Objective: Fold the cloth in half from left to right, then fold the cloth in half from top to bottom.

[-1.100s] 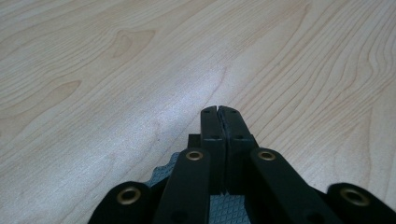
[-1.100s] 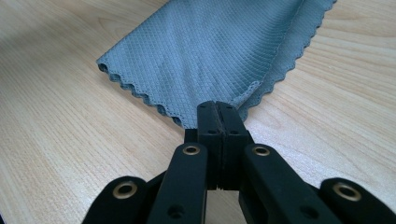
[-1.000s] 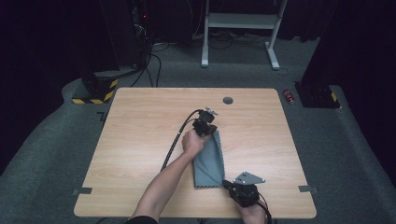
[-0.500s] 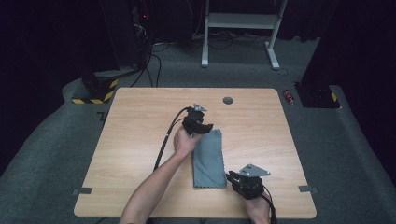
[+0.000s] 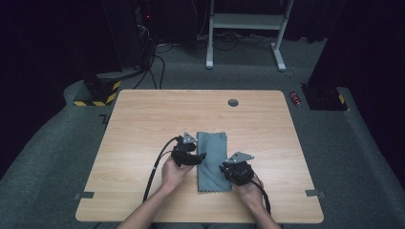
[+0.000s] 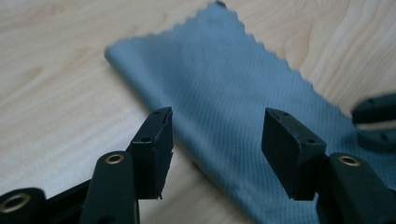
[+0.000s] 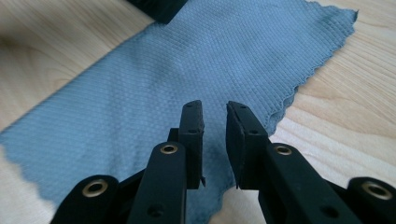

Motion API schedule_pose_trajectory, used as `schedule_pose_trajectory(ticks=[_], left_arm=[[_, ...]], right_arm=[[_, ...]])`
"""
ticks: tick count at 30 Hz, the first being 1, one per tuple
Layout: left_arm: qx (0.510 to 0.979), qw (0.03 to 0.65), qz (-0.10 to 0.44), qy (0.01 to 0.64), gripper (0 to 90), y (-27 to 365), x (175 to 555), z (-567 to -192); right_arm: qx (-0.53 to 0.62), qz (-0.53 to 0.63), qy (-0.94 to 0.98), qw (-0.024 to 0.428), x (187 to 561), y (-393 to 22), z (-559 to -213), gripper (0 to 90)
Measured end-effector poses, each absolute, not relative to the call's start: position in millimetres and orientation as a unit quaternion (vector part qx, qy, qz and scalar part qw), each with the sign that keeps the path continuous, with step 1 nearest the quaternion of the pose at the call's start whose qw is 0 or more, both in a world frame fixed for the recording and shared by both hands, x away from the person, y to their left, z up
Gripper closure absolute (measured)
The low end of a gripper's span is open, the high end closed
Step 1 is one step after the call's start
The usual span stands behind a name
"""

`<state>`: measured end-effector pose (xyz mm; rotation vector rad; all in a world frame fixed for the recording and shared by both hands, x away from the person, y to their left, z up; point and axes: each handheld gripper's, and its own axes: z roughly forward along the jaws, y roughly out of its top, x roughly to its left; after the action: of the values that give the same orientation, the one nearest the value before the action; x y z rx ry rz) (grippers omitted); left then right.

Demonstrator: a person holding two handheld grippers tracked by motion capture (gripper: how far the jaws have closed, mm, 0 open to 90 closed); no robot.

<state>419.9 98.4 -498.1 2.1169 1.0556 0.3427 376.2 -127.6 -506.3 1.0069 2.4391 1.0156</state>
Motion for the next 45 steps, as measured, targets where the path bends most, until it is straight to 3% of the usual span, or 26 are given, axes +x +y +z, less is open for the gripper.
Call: schedule_pose_trajectory(ticks=[10,16,23,29,42,45], left_arm=[[0.828,0.329,0.162,0.424,42.4,107.3,418.9,-514.4],[0.815,0.367,0.144,0.425,42.7,111.9,395.3,-504.4],[0.839,0.361,0.136,0.383,39.4,96.1,357.3,-503.7],[0.851,0.334,0.14,0.381,38.3,96.3,354.1,-514.5],[0.847,0.341,0.142,0.382,37.0,101.4,331.1,-515.8],[0.846,0.346,0.14,0.38,37.1,101.6,328.2,-516.4]], right_arm=[[0.363,0.329,0.857,0.163,392.5,-132.9,-514.2,77.8],[0.367,0.318,0.858,0.17,396.5,-133.4,-512.4,76.8],[0.353,0.347,0.855,0.157,378.1,-134.3,-504.8,74.5],[0.352,0.333,0.861,0.152,373.1,-138.3,-510.7,72.8],[0.367,0.331,0.854,0.16,374.0,-149.5,-510.9,71.8],[0.376,0.36,0.843,0.136,365.9,-152.9,-505.2,69.5]])
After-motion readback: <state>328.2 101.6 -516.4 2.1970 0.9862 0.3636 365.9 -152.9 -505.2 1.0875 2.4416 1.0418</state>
